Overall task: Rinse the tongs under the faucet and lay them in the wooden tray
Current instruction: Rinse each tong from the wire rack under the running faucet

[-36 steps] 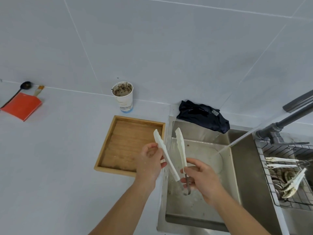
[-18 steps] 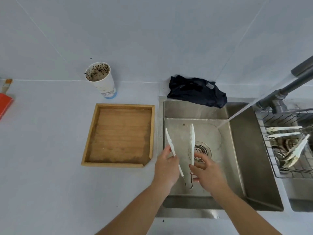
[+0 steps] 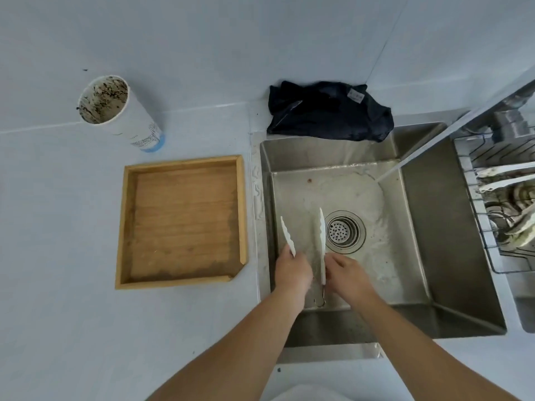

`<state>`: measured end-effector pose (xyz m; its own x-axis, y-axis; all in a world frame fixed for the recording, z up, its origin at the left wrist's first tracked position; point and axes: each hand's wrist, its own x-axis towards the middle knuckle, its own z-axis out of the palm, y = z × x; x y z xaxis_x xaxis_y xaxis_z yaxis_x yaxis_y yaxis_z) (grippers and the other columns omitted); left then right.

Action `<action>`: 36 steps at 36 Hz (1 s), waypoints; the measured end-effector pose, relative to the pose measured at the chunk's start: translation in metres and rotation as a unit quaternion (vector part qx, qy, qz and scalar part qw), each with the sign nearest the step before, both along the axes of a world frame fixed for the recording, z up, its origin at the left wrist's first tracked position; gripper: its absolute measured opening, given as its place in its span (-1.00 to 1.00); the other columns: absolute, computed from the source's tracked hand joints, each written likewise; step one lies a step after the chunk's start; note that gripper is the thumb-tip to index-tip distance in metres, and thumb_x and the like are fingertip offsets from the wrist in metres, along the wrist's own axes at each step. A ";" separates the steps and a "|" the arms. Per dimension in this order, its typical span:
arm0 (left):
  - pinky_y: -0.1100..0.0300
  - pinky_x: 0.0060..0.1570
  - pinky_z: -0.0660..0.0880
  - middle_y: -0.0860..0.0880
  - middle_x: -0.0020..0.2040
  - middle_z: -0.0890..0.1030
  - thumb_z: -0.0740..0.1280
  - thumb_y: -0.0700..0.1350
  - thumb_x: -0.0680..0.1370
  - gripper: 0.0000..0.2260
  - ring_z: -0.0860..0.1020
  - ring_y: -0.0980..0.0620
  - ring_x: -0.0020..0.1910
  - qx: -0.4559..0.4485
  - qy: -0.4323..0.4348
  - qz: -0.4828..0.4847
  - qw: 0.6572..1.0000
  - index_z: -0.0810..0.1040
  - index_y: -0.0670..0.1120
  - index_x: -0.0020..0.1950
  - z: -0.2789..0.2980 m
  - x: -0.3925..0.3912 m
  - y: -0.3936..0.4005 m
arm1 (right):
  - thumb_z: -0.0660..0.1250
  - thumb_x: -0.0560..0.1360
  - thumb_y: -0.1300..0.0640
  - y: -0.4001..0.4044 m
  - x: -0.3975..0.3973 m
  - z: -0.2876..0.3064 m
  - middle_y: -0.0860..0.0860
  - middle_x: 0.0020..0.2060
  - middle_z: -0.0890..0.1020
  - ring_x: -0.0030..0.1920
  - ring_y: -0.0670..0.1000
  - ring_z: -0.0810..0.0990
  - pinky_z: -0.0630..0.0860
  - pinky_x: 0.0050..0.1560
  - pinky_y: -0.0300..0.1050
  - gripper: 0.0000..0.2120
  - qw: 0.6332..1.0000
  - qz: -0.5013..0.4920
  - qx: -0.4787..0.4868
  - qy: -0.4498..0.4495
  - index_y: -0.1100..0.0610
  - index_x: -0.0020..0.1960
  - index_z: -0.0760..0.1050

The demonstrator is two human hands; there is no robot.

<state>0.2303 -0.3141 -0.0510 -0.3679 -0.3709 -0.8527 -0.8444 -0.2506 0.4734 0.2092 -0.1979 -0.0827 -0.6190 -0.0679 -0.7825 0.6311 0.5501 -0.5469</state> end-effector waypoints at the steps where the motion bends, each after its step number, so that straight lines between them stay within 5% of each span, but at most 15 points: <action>1: 0.36 -0.30 0.39 0.00 0.24 0.57 0.15 -0.03 0.70 -0.67 0.54 0.11 -0.01 0.001 -0.010 0.007 1.000 0.42 0.06 0.47 -0.003 -0.001 0.000 | 0.20 0.58 -0.02 0.000 -0.001 -0.003 0.00 -0.31 0.69 -0.31 -0.05 0.62 0.52 -0.31 -0.18 -0.69 1.000 0.005 0.003 -0.012 0.07 -0.19 0.64; 4: 0.32 -0.26 0.40 -0.03 0.26 0.55 0.12 -0.02 0.71 -0.65 0.54 0.10 0.02 0.010 -0.034 0.022 0.999 0.38 0.05 0.50 -0.011 -0.005 0.001 | 0.16 0.59 -0.05 0.002 -0.006 -0.014 0.18 -0.24 0.63 -0.23 0.08 0.54 0.48 -0.14 -0.01 -0.62 0.999 0.003 -0.013 -0.037 0.21 -0.15 0.56; 9: 0.31 -0.24 0.39 -0.05 0.27 0.51 0.08 0.00 0.72 -0.66 0.49 0.10 -0.03 0.018 -0.060 0.042 0.997 0.40 0.03 0.48 -0.021 -0.004 0.007 | 0.13 0.51 -0.25 0.005 -0.010 -0.029 0.05 -0.30 0.73 -0.21 0.07 0.71 0.65 -0.09 -0.01 -0.47 0.996 -0.029 0.012 -0.087 0.11 -0.23 0.69; 13: 0.02 0.14 0.49 -0.20 0.36 0.52 0.05 0.04 0.72 -0.61 0.53 -0.21 0.28 0.026 -0.066 0.064 0.995 0.43 -0.12 0.45 -0.025 -0.004 0.007 | 0.04 0.40 -0.41 0.008 -0.009 -0.037 0.05 -0.24 0.76 -0.18 0.04 0.74 0.66 -0.10 -0.03 -0.34 0.993 -0.046 -0.004 -0.106 0.07 -0.25 0.70; 16: 0.05 0.22 0.43 -0.13 0.37 0.52 0.05 0.12 0.71 -0.58 0.50 -0.15 0.33 0.066 -0.085 0.114 0.988 0.37 0.02 0.53 -0.025 -0.006 0.008 | 0.06 0.25 -0.50 0.008 -0.011 -0.042 0.08 -0.24 0.76 -0.15 0.08 0.76 0.67 -0.06 0.01 -0.25 0.990 -0.069 -0.022 -0.123 0.12 -0.21 0.69; 21: -0.11 0.42 0.39 -0.15 0.39 0.52 0.06 0.17 0.69 -0.53 0.49 -0.16 0.37 0.101 -0.103 0.172 0.974 0.38 -0.01 0.52 -0.028 -0.008 0.007 | 0.00 0.62 -0.29 0.008 -0.008 -0.050 0.06 -0.25 0.76 -0.17 0.04 0.76 0.67 -0.18 -0.12 -0.36 0.990 -0.073 -0.014 -0.123 0.11 -0.10 0.70; 24: -0.11 0.44 0.37 -0.14 0.41 0.52 0.05 0.22 0.68 -0.50 0.47 -0.16 0.40 0.108 -0.104 0.200 0.968 0.40 -0.02 0.51 -0.031 -0.009 0.004 | -0.02 0.66 -0.24 0.009 -0.010 -0.050 -0.07 -0.33 0.75 -0.25 -0.04 0.74 0.59 -0.31 -0.24 -0.42 0.988 -0.077 -0.019 -0.132 -0.02 -0.20 0.67; 28: -0.10 0.45 0.36 -0.10 0.40 0.54 0.02 0.32 0.64 -0.42 0.49 -0.12 0.38 0.096 -0.101 0.191 0.972 0.44 -0.02 0.48 -0.029 -0.009 0.002 | -0.01 0.68 -0.21 0.009 -0.012 -0.051 -0.10 -0.39 0.73 -0.16 -0.03 0.70 0.58 -0.22 -0.20 -0.47 0.987 -0.085 -0.027 -0.137 -0.06 -0.22 0.61; 32: -0.09 0.46 0.34 -0.09 0.43 0.51 0.02 0.34 0.63 -0.39 0.47 -0.11 0.40 0.090 -0.099 0.190 0.973 0.41 -0.02 0.50 -0.021 -0.011 0.004 | -0.01 0.67 -0.24 0.013 -0.013 -0.050 0.03 -0.15 0.70 -0.01 0.08 0.67 0.61 0.11 0.00 -0.46 0.984 -0.087 -0.046 -0.152 0.09 0.02 0.60; 36: -0.05 0.49 0.30 -0.11 0.46 0.48 0.03 0.30 0.65 -0.41 0.43 -0.11 0.44 0.103 -0.096 0.202 0.969 0.38 -0.05 0.53 -0.013 -0.010 0.005 | -0.02 0.67 -0.24 0.016 -0.017 -0.043 0.09 0.07 0.67 0.10 0.09 0.63 0.56 0.16 -0.02 -0.38 0.980 -0.098 -0.058 -0.164 0.20 0.31 0.56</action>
